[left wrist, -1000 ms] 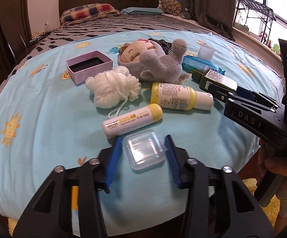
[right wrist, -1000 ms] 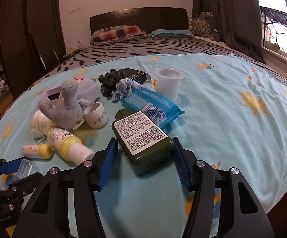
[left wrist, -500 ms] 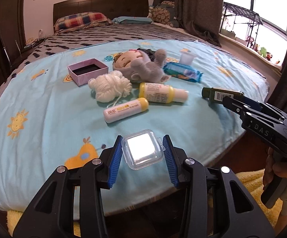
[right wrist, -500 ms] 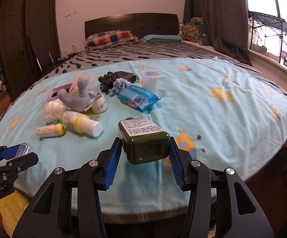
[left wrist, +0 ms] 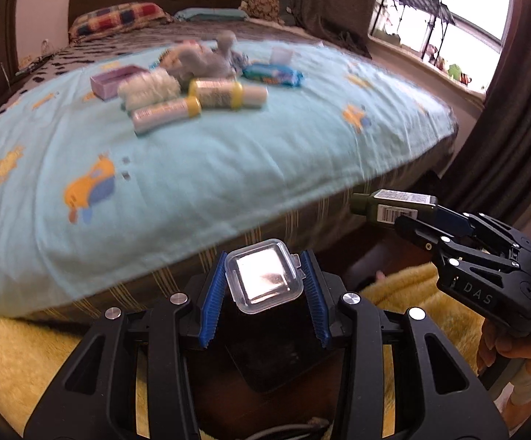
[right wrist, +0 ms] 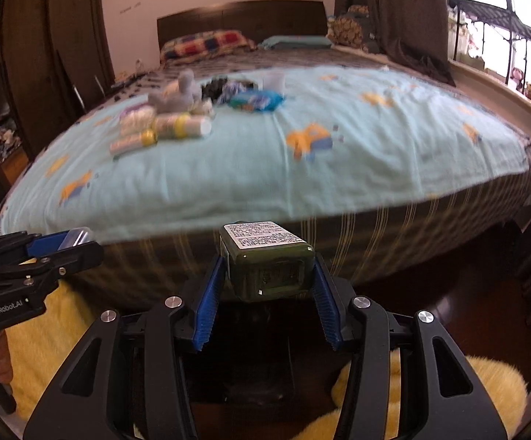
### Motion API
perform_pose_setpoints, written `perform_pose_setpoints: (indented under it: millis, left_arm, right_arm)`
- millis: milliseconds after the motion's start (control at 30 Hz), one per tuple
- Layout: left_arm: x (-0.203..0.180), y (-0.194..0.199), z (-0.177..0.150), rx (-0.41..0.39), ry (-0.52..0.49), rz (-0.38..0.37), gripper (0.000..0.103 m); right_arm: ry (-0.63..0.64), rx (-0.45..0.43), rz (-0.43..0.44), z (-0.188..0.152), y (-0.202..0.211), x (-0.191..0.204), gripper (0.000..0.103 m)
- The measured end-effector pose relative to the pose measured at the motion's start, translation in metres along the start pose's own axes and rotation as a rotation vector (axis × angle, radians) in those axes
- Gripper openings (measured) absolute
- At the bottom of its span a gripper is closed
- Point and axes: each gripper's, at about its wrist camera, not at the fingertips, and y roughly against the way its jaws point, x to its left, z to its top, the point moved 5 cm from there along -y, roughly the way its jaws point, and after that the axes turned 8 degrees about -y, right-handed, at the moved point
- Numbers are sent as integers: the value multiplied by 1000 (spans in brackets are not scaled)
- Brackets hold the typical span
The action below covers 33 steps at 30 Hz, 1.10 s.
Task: Collect trash
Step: 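Lower both held items below the bed edge and open both tools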
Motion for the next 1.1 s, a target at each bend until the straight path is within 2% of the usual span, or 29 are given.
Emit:
perform_pose_setpoints:
  millis: [233, 433, 633, 900, 1033, 1100]
  left_arm:
    - [2, -57, -37, 154, 60, -65, 39]
    - [6, -104, -58, 235, 45, -52, 39]
    - [1, -137, -81, 317, 70, -94, 39]
    - [-4, -146, -86, 346, 83, -110, 40]
    - [-2, -141, -84, 335, 79, -93, 50]
    - [-2, -137, -82, 318, 69, -71, 55]
  right_arm:
    - [-30, 137, -16, -33, -42, -6, 48]
    - [-66, 226, -20, -49, -78, -13, 48]
    - [-76, 296, -16, -66, -110, -14, 48]
    - [-84, 318, -13, -68, -128, -11, 49]
    - [-87, 301, -14, -59, -126, -13, 51]
    - [-92, 288, -18, -55, -122, -12, 56]
